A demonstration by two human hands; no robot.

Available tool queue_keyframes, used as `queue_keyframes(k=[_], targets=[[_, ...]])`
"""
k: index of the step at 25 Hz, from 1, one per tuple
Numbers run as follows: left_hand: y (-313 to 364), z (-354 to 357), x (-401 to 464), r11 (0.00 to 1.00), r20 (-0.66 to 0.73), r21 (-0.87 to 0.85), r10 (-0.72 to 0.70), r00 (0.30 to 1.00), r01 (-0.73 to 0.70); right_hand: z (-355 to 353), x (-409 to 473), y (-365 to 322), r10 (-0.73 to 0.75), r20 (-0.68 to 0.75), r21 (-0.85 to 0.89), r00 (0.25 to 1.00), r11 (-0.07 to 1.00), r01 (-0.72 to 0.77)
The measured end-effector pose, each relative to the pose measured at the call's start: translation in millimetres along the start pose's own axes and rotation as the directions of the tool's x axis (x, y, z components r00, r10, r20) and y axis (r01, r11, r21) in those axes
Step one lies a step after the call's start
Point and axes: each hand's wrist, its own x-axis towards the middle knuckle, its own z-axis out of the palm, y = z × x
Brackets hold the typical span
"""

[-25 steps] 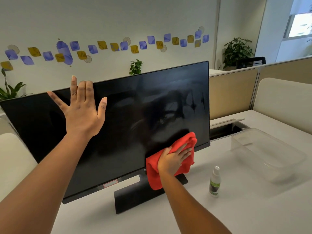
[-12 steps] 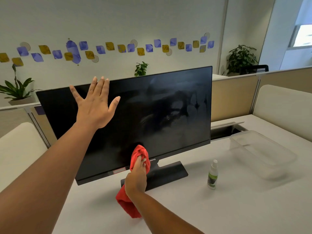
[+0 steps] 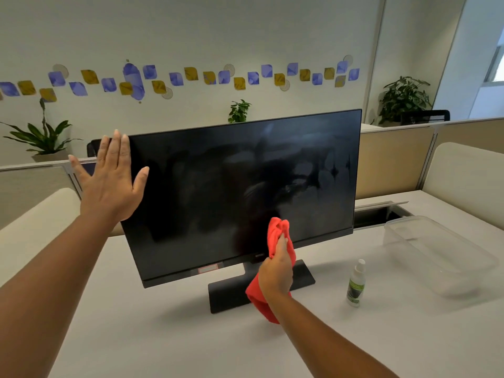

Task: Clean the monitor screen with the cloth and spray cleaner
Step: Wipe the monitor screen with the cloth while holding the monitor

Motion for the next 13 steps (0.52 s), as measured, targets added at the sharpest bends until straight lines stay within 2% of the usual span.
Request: queue_keyframes(k=[2,3,6,7,9,12,13], targets=[[-1,-3,3,1.0,-0.027,0.024,0.018,0.999,-0.017,28,-13,-2,-0.004,0.133,-0.067,0.991,0.998,0.013],[-1,-4,5,0.999,-0.04,0.034,0.027,0.999,-0.026,42,-22,-1,-0.026,0.146,-0.069,0.989,0.997,0.036],[-5,-7,9,0.997,-0.037,0.059,0.048,0.998,-0.045,74,-50,-5,-0.073,0.17,0.158,0.983,0.986,0.046],[-6,-6,9,0.997,-0.035,0.059,0.047,0.998,-0.045,81,-57,-6,-0.106,0.183,0.169,0.977,0.983,0.075],[-6,-3,9,0.999,-0.04,0.039,0.033,0.999,-0.031,97,-65,-5,-0.18,0.243,0.068,0.953,0.983,0.168],[-7,-2,10,1.0,-0.054,0.005,0.026,0.998,-0.026,115,-77,-13,-0.211,0.394,-0.217,0.895,0.925,0.314],[-6,-2,10,1.0,-0.055,-0.002,0.028,0.998,-0.028,116,-81,-17,-0.212,0.425,-0.226,0.88,0.916,0.33]])
